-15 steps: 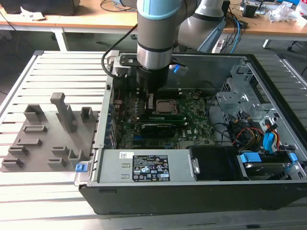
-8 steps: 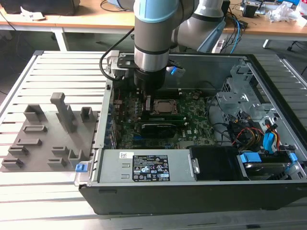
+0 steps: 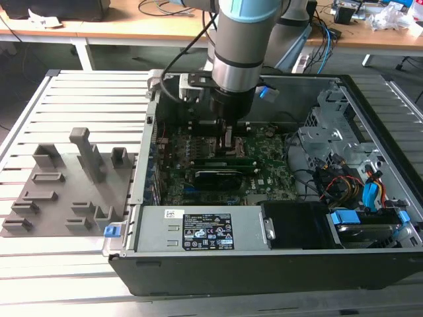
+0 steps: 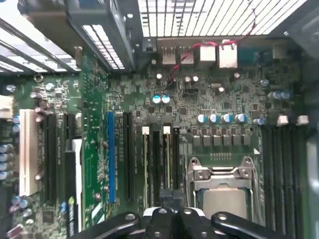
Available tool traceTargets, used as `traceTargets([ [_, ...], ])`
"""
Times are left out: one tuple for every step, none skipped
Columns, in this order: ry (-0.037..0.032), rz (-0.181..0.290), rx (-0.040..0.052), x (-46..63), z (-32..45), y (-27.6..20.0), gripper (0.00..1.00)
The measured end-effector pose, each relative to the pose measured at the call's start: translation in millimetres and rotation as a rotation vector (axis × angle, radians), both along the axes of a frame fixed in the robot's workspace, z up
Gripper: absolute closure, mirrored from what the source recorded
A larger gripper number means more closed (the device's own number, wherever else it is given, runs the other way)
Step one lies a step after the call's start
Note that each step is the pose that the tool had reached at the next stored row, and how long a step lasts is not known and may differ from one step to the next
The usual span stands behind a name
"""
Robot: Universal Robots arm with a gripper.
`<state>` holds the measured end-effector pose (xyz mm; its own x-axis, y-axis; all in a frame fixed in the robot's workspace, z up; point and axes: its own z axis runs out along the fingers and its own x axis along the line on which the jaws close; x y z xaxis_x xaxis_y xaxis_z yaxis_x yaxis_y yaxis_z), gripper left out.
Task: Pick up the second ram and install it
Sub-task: 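Press down the second ram until it locks into place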
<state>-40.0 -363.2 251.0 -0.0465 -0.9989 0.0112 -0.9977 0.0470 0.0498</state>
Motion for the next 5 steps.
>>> traceTargets([
  [-0.0001, 0.0, 0.0001, 0.0, 2.2, 0.0, 0.89],
  [-0.0002, 0.0, 0.0004, 0.0, 2.3, 0.0, 0.89],
  [-0.0001, 0.0, 0.0001, 0.0, 2.5, 0.0, 0.89],
  [-0.0001, 0.0, 0.0002, 0.0, 2.5, 0.0, 0.89],
  [-0.0001, 0.0, 0.0001, 0.0, 2.6, 0.0, 0.89],
])
